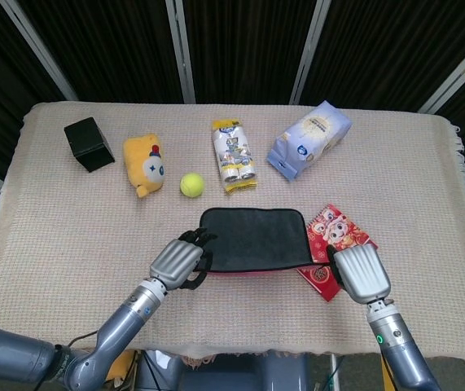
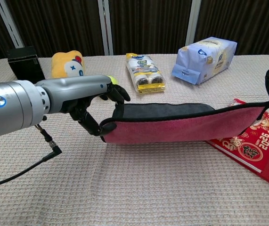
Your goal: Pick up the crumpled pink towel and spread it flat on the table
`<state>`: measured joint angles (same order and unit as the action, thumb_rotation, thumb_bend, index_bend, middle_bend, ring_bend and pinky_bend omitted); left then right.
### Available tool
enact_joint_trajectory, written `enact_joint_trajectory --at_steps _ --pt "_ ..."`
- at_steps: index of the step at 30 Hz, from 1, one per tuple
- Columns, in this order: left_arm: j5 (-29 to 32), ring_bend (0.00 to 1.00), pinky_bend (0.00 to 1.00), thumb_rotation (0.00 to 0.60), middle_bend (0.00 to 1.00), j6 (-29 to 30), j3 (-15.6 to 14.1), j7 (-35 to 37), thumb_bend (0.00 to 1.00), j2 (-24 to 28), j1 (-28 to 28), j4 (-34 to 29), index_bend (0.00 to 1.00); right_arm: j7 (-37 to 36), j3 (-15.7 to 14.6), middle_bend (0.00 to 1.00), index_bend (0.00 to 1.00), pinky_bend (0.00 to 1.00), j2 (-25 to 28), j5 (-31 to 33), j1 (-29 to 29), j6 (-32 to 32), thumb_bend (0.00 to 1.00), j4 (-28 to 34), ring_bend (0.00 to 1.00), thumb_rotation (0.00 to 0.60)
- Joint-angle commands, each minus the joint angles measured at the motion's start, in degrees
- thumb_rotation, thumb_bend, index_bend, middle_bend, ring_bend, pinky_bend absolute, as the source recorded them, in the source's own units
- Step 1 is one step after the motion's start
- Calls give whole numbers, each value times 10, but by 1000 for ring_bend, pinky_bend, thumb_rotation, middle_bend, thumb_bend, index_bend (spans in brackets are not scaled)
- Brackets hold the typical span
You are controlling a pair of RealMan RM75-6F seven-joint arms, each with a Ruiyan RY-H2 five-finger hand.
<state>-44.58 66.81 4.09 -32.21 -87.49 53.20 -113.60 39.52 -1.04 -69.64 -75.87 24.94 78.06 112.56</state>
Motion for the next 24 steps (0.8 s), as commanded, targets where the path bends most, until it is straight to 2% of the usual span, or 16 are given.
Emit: enact_joint_trajectory --at_steps 1,7,24 --pt "-3 0 116 600 109 1 -1 -4 453 -6 -3 1 654 -2 -1 1000 663 972 -4 -5 -4 -1 609 -4 1000 600" --pt "-7 0 116 600 109 1 -3 -12 453 -14 -7 -1 654 1 -1 1000 663 972 -11 -13 -9 -6 608 -7 1000 600" --pt "-19 0 116 600 105 -7 -32 -30 448 -42 -27 8 606 -5 -9 1000 663 972 -23 -9 -33 -18 609 -34 1000 600"
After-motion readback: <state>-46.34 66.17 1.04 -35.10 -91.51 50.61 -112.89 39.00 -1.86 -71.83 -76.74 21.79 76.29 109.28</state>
